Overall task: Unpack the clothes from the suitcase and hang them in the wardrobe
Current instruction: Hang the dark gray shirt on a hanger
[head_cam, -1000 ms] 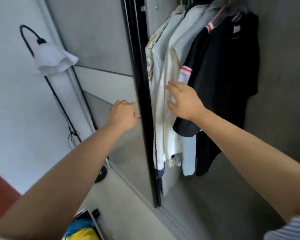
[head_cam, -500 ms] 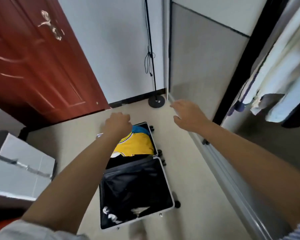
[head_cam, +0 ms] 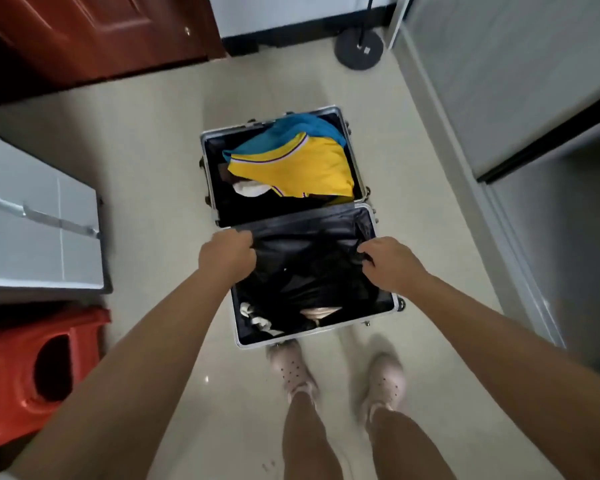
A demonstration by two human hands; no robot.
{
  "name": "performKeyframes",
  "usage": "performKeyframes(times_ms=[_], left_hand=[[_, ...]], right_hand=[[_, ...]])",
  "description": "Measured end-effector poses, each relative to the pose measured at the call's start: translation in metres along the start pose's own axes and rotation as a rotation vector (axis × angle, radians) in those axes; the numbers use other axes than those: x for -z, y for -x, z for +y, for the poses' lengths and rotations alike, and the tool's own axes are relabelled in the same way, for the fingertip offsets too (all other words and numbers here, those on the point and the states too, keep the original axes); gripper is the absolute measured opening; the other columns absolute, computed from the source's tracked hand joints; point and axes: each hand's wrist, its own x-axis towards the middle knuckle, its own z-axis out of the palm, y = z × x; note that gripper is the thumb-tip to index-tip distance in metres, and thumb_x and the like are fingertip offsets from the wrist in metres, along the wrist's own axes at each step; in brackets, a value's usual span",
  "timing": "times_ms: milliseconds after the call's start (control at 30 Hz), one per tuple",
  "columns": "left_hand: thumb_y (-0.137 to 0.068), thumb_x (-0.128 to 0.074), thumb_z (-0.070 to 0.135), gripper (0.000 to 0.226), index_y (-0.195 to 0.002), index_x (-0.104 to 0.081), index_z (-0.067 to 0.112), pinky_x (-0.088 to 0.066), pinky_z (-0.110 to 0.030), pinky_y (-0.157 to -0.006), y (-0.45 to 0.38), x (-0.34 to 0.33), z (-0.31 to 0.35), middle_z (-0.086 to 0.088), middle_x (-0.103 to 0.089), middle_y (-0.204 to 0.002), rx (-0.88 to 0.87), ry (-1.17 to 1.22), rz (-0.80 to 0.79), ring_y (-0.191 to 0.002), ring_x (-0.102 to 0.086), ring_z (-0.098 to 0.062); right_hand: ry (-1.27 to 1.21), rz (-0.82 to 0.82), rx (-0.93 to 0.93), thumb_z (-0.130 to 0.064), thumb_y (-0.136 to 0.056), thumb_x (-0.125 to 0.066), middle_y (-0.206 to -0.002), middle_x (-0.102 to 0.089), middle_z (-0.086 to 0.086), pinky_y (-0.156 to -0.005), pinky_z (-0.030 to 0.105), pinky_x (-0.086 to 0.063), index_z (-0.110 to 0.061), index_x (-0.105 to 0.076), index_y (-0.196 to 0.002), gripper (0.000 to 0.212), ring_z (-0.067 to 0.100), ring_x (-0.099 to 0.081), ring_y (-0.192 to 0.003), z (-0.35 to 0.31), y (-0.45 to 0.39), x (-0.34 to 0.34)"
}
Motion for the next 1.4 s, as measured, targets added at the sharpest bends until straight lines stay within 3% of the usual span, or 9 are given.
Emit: performKeyframes(times_ms=[400, 600, 700, 800, 867, 1000, 1167, 1300, 1400], left_hand=[[-0.099, -0.027, 0.016, 0.032, -0.112, -0.052, 0.002, -0.041, -0.038, -0.086, -0.1, -0.306, -0.052, -0.016, -0.055, -0.118, 0.049, 0.145, -0.446, -0.108, -0.052, -0.033], [-0.098, -0.036, 0.025, 0.036, -0.124, -0.044, 0.002, -0.04, -0.038, -0.088, -0.17, -0.405, -0.044, -0.02, -0.051, -0.123, 0.137, 0.355, -0.403, -0.111, -0.05, -0.035], [-0.098, -0.037, 0.028, 0.052, -0.144, -0.019, 0.011, -0.039, -0.04, -0.095, -0.202, -0.439, -0.045, -0.014, -0.025, -0.147, 0.116, 0.382, -0.341, -0.123, -0.044, -0.034], [-0.097, -0.04, 0.028, 0.064, -0.148, -0.003, 0.016, -0.039, -0.039, -0.096, -0.228, -0.464, -0.053, -0.006, -0.004, -0.155, 0.07, 0.328, -0.369, -0.128, -0.039, -0.032], [-0.095, -0.045, 0.024, 0.066, -0.148, -0.007, 0.015, -0.04, -0.04, -0.097, -0.238, -0.473, -0.056, -0.009, -0.011, -0.152, 0.052, 0.306, -0.443, -0.128, -0.039, -0.032], [-0.095, -0.045, 0.018, 0.039, -0.132, -0.041, 0.007, -0.042, -0.036, -0.089, -0.242, -0.469, -0.055, -0.02, -0.043, -0.127, 0.118, 0.335, -0.423, -0.113, -0.048, -0.034], [-0.095, -0.044, 0.018, 0.032, -0.122, -0.048, 0.0, -0.039, -0.035, -0.087, -0.208, -0.407, -0.039, -0.023, -0.041, -0.123, 0.185, 0.517, -0.283, -0.108, -0.049, -0.037], [-0.094, -0.047, 0.021, 0.02, -0.097, -0.05, 0.001, -0.034, -0.031, -0.072, -0.18, -0.333, -0.025, -0.019, -0.056, -0.105, 0.097, 0.539, -0.258, -0.101, -0.052, -0.034], [-0.091, -0.053, 0.025, 0.022, -0.084, -0.041, 0.009, -0.038, -0.034, -0.073, -0.158, -0.26, -0.015, -0.018, -0.058, -0.098, 0.033, 0.453, -0.232, -0.095, -0.054, -0.033]], right_hand=[[0.074, -0.423, -0.138, -0.014, -0.093, -0.039, -0.131, -0.046, 0.009, -0.096, 0.036, -0.039, -0.011, -0.039, -0.132, 0.039, 0.027, -0.04, -0.123, 0.038, -0.123, -0.269], [-0.006, -0.282, 0.011, -0.02, -0.093, -0.046, -0.147, -0.03, 0.005, -0.104, 0.035, -0.034, -0.013, -0.028, -0.142, 0.053, 0.025, -0.031, -0.131, 0.047, -0.207, -0.363], [-0.18, -0.153, 0.083, -0.027, -0.091, -0.052, -0.154, -0.016, -0.001, -0.102, 0.032, -0.039, -0.018, -0.018, -0.146, 0.065, 0.021, -0.033, -0.132, 0.043, -0.247, -0.397], [-0.12, -0.186, -0.015, -0.026, -0.09, -0.054, -0.152, -0.016, 0.003, -0.088, 0.033, -0.046, -0.017, -0.014, -0.147, 0.07, 0.023, -0.045, -0.122, 0.045, -0.277, -0.419], [-0.026, -0.205, -0.059, -0.022, -0.092, -0.051, -0.138, -0.034, 0.009, -0.08, 0.034, -0.046, -0.01, -0.034, -0.137, 0.05, 0.028, -0.052, -0.111, 0.047, -0.288, -0.424], [-0.067, -0.165, -0.022, -0.018, -0.094, -0.045, -0.11, -0.054, 0.014, -0.075, 0.034, -0.044, -0.001, -0.055, -0.109, 0.025, 0.032, -0.056, -0.1, 0.05, -0.286, -0.419], [-0.35, 0.067, -0.012, -0.009, -0.092, -0.05, -0.099, -0.049, 0.019, -0.067, 0.027, -0.034, 0.007, -0.058, -0.099, 0.02, 0.029, -0.05, -0.08, 0.051, -0.238, -0.372], [-0.55, 0.072, -0.173, -0.013, -0.097, -0.037, -0.065, -0.041, 0.001, -0.058, 0.027, -0.023, -0.004, -0.039, -0.082, 0.018, 0.023, -0.043, -0.067, 0.042, -0.191, -0.318], [-0.558, 0.145, -0.192, -0.016, -0.098, -0.037, -0.056, -0.035, -0.004, -0.054, 0.028, -0.018, -0.008, -0.034, -0.08, 0.019, 0.025, -0.041, -0.06, 0.038, -0.162, -0.259]])
